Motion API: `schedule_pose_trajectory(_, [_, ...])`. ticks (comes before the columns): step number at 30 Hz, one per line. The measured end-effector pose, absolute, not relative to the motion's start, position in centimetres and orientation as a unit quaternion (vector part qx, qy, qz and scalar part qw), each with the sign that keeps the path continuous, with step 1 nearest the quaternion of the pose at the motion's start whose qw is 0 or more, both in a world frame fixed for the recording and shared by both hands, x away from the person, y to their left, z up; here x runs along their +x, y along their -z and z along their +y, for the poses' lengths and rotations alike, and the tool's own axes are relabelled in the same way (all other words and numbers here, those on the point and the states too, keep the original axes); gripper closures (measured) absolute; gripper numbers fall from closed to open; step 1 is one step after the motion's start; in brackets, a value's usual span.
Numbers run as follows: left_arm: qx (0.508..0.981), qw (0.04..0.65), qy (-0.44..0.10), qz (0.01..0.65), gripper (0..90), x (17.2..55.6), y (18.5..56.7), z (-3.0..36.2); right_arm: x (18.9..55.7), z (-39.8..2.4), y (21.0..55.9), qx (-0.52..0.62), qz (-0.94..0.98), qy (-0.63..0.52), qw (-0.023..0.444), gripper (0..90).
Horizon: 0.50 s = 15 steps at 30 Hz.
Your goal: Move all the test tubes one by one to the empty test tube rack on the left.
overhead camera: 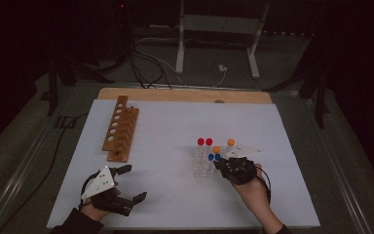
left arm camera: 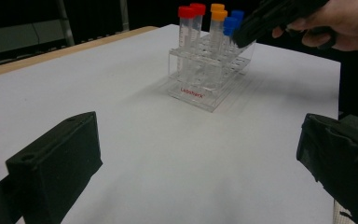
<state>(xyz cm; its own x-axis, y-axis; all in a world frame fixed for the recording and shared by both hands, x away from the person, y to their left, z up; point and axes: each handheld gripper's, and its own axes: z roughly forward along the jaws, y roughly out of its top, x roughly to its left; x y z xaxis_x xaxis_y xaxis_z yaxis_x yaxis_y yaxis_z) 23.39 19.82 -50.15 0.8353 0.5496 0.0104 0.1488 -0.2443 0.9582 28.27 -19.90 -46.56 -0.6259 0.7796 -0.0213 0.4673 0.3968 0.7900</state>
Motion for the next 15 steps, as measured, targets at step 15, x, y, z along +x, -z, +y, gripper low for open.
schedule_pose_trajectory(15, [0.765, 0.569, -0.194, 0.231, 0.5, 23.3, 49.9, 19.6, 25.8, -21.1, 43.1, 0.355, 0.797, -0.428, 0.235, 77.3])
